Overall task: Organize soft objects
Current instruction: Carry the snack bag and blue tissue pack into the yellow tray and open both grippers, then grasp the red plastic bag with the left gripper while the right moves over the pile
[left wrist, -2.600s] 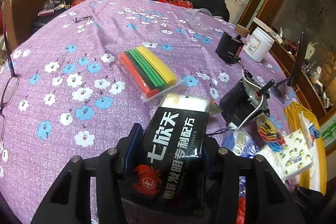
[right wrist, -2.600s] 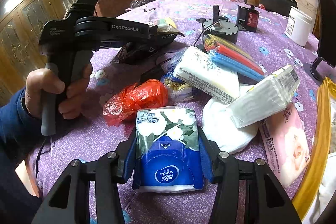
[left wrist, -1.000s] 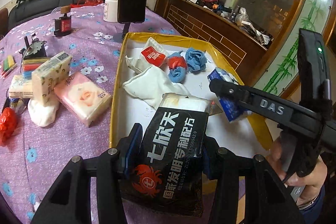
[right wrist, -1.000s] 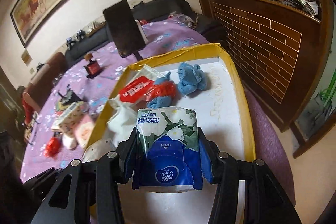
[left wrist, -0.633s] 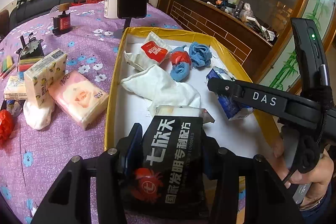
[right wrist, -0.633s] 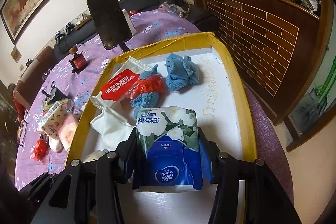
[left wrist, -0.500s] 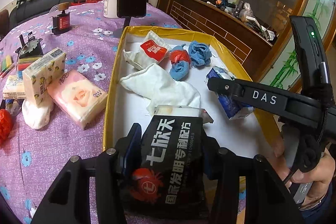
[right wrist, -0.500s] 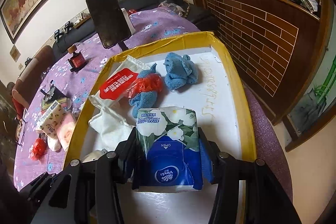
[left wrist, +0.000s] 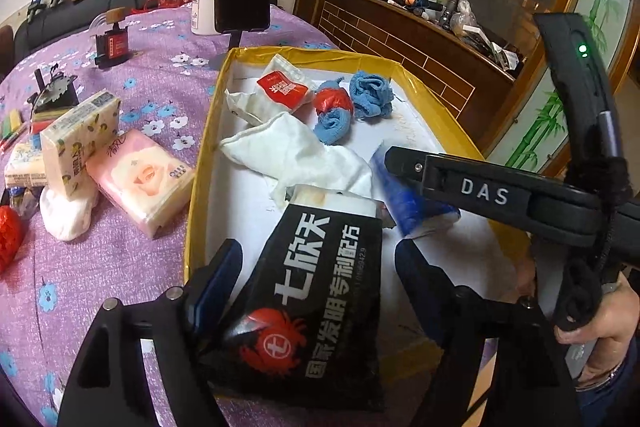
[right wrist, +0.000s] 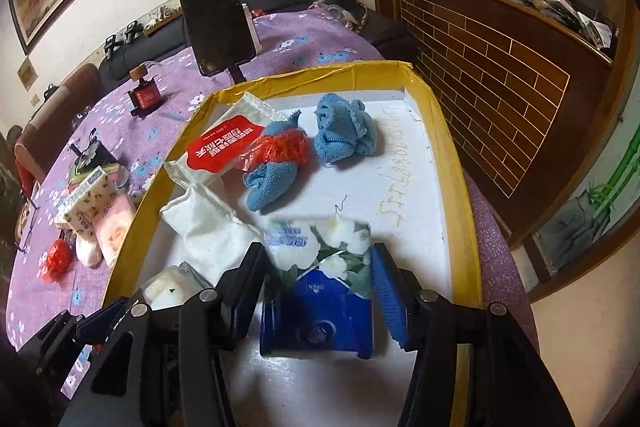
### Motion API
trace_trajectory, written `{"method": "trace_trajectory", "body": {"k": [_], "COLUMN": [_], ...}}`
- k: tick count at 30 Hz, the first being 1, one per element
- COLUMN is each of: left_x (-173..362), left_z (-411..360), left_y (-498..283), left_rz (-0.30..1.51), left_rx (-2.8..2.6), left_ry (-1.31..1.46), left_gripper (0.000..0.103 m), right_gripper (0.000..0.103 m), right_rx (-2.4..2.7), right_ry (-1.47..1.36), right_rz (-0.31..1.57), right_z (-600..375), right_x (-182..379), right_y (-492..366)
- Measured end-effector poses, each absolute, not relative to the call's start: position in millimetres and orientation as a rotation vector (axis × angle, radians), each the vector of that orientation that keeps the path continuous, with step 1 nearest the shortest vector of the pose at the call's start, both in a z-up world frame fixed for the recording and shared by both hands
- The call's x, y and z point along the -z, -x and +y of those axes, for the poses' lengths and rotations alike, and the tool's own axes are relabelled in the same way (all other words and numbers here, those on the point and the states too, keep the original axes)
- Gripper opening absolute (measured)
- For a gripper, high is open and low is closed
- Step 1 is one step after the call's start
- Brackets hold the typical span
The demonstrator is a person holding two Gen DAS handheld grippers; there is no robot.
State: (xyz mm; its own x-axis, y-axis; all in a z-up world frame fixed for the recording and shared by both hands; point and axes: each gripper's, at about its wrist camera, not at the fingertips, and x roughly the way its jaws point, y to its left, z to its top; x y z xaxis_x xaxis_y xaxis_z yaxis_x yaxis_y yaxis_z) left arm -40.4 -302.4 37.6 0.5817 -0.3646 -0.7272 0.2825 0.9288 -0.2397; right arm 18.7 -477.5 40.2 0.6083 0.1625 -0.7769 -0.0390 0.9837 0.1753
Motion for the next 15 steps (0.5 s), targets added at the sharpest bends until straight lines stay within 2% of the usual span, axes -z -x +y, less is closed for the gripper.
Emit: {"method": "trace_trajectory", "body": {"k": [5,9,15], "left_x": [-43,-57,-75], "left_z": [-297,-289,-259], "left_y": [49,68,95], "left_rz": [0.865,0.822,0.766], "left_rx": [0.380,0.400,0.407], "left_ry": [0.119,0.129,0.139], "left_gripper": [0.079,0.080,0.081], "right_gripper": [0.059,0.063,0.063], "right_rx": [-0.117,-0.174,-0.259], "right_ry": [-0.169,-0.216,-0.282], "right_rz": [0.911,0.828,0.768], "right_z": [-479,-473,-454], "right_x": [-43,-64,-85], "right_y": [-12,12,34]}}
